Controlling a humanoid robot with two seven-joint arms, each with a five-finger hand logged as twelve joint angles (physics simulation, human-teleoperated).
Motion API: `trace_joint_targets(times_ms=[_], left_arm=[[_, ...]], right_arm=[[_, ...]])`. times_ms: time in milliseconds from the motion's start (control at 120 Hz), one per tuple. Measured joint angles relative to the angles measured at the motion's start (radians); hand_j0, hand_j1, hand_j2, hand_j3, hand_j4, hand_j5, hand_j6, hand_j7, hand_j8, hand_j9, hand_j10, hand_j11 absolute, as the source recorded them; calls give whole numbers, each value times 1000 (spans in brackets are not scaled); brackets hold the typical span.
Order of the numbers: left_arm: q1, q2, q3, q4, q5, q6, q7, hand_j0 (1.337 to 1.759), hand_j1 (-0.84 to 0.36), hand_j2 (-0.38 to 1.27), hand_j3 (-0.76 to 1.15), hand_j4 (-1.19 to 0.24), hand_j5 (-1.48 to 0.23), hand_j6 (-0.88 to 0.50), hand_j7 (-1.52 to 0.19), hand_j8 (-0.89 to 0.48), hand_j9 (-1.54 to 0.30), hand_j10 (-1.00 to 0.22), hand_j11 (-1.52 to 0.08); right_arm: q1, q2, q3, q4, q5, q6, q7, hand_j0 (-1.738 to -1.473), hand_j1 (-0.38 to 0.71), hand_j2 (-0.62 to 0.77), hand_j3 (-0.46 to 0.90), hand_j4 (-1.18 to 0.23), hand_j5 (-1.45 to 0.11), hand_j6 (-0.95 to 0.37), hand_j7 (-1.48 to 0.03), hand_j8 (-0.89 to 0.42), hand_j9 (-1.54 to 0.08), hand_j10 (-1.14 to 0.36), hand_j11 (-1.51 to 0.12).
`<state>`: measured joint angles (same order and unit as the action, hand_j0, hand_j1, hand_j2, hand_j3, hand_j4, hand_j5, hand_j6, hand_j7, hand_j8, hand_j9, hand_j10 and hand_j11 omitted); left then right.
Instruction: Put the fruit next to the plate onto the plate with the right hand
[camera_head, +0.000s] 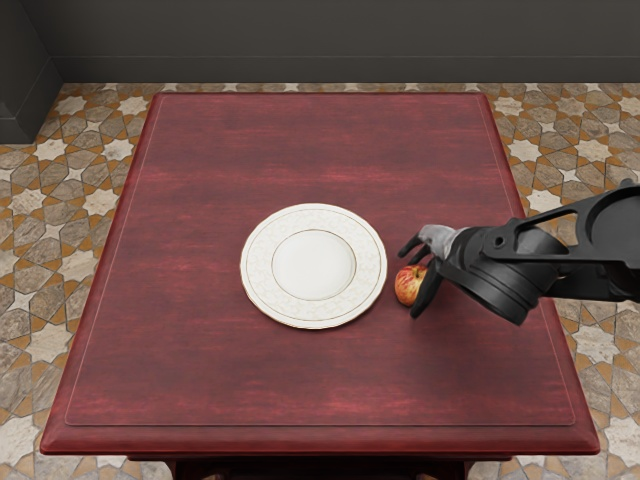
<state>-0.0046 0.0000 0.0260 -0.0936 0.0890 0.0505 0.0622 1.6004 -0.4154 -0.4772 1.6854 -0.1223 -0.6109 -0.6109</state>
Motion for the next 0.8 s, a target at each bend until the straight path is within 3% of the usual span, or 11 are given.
trace_joint_targets(times_ms=[325,350,433,558,633,800], left_arm=[[0,0,0,0,0,0,0,1658,56,49,0,-245,-318,-245,-318,-245,-318,-245,-318],[0,0,0,0,0,0,0,1658,56,49,0,-245,-318,-245,-318,-245,-318,-245,-318],[0,0,0,0,0,0,0,1658,56,49,0,-245,-318,-245,-318,-245,-318,-245,-318],[0,0,0,0,0,0,0,1658,56,49,0,-245,-318,-245,-318,-245,-318,-245,-318],[0,0,0,0,0,0,0,1658,56,49,0,-245,-318,-245,-318,-245,-318,-245,-318],[0,0,0,0,0,0,0,1658,56,49,0,-245,-318,-245,-318,-245,-318,-245,-318]], right_arm=[[-27,20,0,-53,0,0,0,-1658,96,-74,0,-371,-483,-372,-483,-372,-484,-372,-483],[-30,23,0,-59,-1,0,0,-1658,98,-74,0,-376,-482,-373,-485,-342,-553,-374,-486],[-37,32,0,-72,-2,-2,-1,-1658,104,-75,0,-392,-474,-379,-492,-255,-758,-285,-712],[-41,37,0,-79,-4,0,-1,-1654,124,-78,0,-440,-562,-434,-568,-185,-897,-215,-868],[-43,38,0,-81,-4,0,-1,-1654,180,-57,0,-496,-622,-481,-634,-179,-912,-206,-892],[-44,38,1,-82,-6,2,-1,-1650,214,-4,1,-573,-749,-415,-748,-181,-917,-206,-902]])
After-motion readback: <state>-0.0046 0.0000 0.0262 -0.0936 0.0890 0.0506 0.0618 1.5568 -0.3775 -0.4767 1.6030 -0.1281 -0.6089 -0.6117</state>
